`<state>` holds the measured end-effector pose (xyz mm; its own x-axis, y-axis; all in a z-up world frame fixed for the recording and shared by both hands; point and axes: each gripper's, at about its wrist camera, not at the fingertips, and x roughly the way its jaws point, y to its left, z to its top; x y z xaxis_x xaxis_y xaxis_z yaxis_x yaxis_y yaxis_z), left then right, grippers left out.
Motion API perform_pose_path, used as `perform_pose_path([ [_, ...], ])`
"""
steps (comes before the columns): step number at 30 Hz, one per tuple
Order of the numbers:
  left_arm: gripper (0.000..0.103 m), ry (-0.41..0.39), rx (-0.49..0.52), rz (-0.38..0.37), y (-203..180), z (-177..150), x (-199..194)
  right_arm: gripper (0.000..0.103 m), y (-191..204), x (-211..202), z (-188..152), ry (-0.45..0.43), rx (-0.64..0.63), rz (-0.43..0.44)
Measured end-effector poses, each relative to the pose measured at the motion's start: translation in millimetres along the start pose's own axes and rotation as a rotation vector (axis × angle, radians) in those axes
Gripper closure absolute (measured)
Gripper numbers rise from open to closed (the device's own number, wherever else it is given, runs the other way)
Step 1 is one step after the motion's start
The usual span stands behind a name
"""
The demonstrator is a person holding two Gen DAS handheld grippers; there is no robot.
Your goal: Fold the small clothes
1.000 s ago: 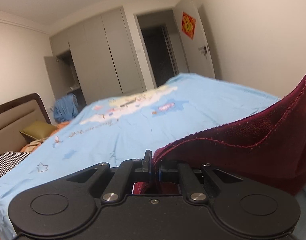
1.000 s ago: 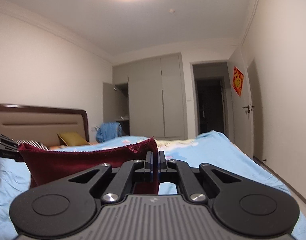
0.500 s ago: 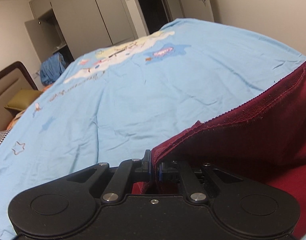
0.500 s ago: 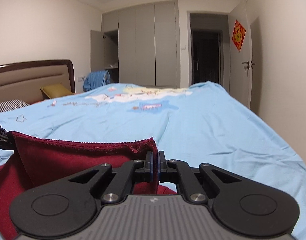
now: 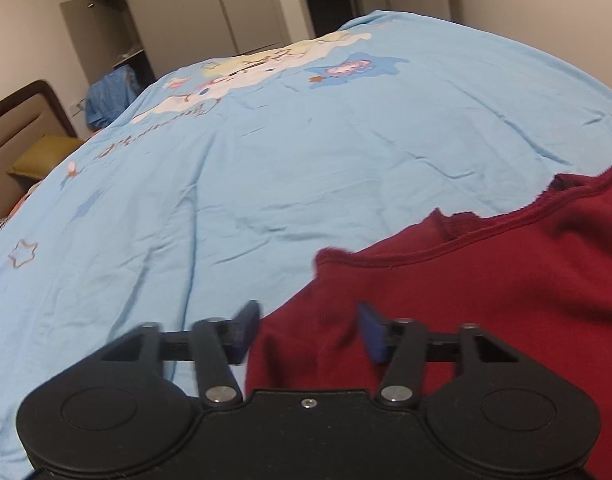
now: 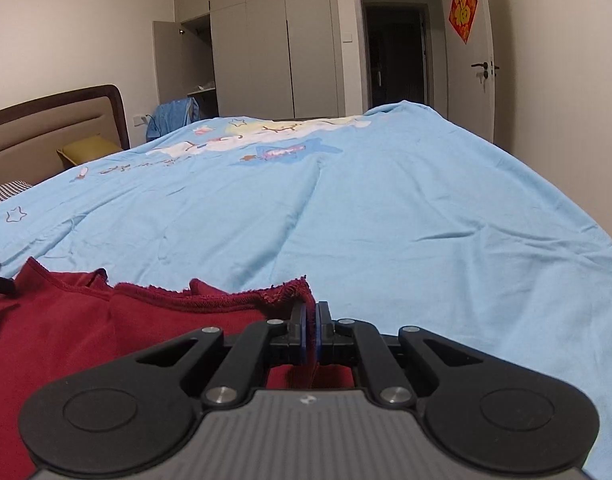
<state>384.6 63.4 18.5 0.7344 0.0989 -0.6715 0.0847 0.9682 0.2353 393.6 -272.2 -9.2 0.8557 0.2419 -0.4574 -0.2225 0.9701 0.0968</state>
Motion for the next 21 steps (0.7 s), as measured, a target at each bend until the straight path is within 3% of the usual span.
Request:
perform_pose_path([
  [4, 0.011, -0.032, -0.039, 0.038, 6.9, -8.1, -11.3, 0.095, 0.8, -2.4, -5.0, 0.007, 0.005, -0.013],
  [5, 0.009, -0.044, -0.045, 0.038, 6.7, -10.0, -14.9, 0.088, 1.2, -5.0, -5.6, 0.007, 0.004, -0.02],
  [8, 0.005, -0.081, -0.051, 0.0, 1.6, -14.2, -25.2, 0.053, 2.9, -16.3, -7.1, -0.001, -0.004, -0.023],
  [12, 0.004, -0.156, -0.024, -0.074, -16.5, -17.2, -31.3, 0.039, 13.8, -30.4, -9.4, -0.005, -0.07, 0.004],
  [16, 0.004, -0.173, 0.042, -0.135, -41.7, -17.3, -21.6, 0.036, 29.2, -26.3, -10.6, 0.018, -0.168, 0.026],
  [19, 0.007, -0.175, 0.078, -0.042, -54.3, -15.6, -7.2, 0.036, 30.7, -15.8, -8.0, 0.021, -0.163, -0.003],
  [21, 0.008, -0.172, 0.025, 0.013, -46.9, -12.6, 1.0, 0.041, 21.2, -9.1, -4.1, 0.018, -0.099, 0.001],
])
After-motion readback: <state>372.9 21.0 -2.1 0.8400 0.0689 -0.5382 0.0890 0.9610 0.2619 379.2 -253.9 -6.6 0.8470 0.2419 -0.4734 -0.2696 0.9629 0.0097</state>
